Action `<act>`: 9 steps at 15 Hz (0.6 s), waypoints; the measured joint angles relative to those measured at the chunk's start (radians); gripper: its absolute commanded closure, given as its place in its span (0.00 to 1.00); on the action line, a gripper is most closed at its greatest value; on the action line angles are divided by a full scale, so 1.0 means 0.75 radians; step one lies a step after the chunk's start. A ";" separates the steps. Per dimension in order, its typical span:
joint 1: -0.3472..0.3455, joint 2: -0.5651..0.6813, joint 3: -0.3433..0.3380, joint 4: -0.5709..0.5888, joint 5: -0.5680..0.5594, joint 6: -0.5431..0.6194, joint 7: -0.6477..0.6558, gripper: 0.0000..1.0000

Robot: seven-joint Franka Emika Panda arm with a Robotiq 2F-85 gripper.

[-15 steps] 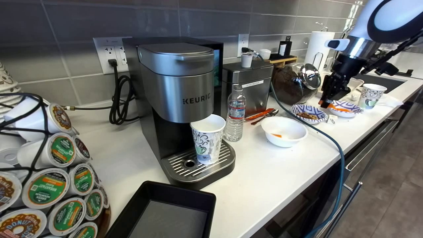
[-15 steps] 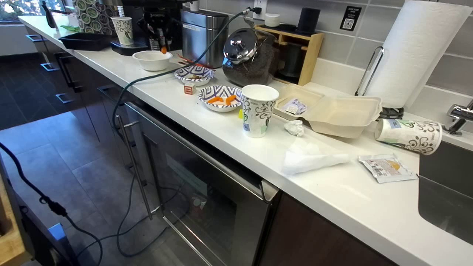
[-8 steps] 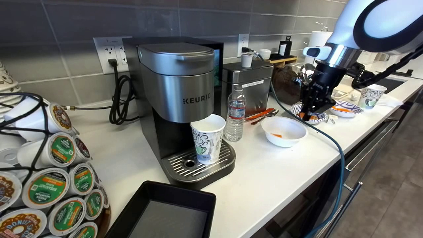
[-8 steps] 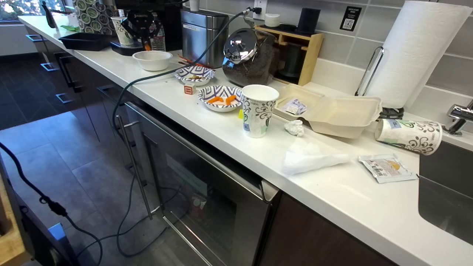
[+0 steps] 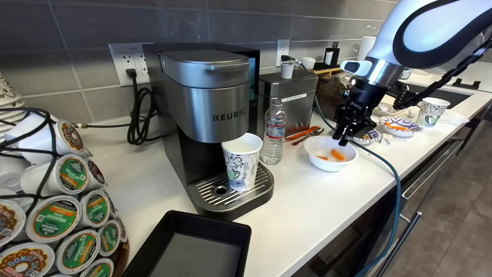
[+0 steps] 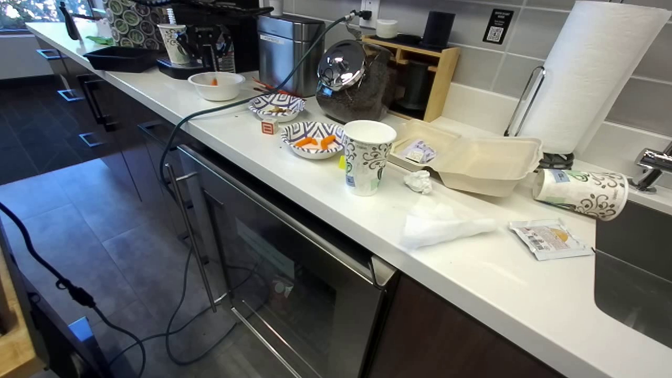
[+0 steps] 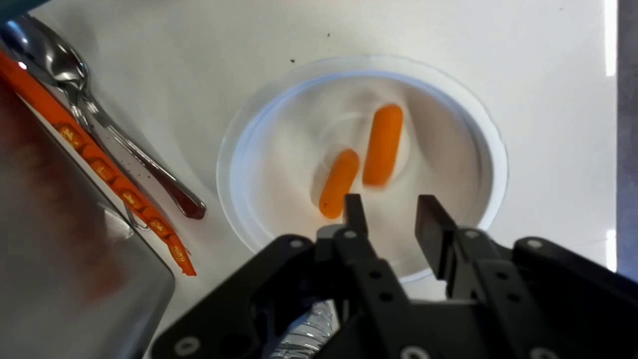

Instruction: Put two orange objects from the black and white bowl into the white bowl.

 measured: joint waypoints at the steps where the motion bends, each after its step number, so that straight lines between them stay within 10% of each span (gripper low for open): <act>1: -0.004 0.012 0.000 0.011 0.001 0.000 -0.005 0.27; 4: -0.027 0.020 0.000 0.026 0.034 -0.002 -0.049 0.04; 9: -0.118 -0.095 -0.107 -0.026 0.015 -0.115 -0.117 0.00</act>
